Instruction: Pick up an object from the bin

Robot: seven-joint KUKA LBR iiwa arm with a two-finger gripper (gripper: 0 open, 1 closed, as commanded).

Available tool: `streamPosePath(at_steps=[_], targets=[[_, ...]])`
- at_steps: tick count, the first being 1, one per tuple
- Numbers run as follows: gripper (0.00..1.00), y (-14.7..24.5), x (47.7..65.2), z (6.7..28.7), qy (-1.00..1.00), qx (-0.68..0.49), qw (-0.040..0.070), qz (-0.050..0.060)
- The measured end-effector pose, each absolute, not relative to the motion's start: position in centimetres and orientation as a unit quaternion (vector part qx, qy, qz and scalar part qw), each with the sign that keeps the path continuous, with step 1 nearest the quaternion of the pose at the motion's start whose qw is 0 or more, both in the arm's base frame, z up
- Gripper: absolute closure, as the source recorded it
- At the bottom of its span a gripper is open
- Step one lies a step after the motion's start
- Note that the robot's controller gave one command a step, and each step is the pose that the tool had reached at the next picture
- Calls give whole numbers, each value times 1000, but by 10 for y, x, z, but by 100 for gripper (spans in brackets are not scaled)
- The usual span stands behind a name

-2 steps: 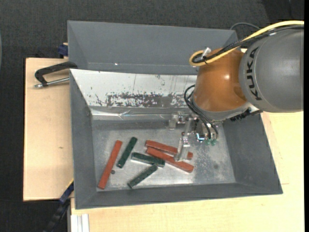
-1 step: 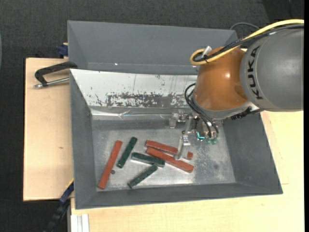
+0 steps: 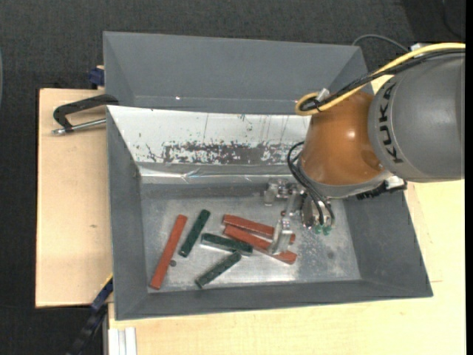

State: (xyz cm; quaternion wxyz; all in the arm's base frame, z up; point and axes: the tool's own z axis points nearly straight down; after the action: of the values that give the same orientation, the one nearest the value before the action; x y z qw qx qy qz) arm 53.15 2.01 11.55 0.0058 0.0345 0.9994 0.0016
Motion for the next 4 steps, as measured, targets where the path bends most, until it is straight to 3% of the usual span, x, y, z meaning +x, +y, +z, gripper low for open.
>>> streamPosePath(at_steps=[1,2,3,4], targets=[[0,25,527,73,992,126,1,0],[100,41,505,75,997,79,0,1],[100,41,505,75,997,79,0,1],[100,83,500,101,996,92,1,0]])
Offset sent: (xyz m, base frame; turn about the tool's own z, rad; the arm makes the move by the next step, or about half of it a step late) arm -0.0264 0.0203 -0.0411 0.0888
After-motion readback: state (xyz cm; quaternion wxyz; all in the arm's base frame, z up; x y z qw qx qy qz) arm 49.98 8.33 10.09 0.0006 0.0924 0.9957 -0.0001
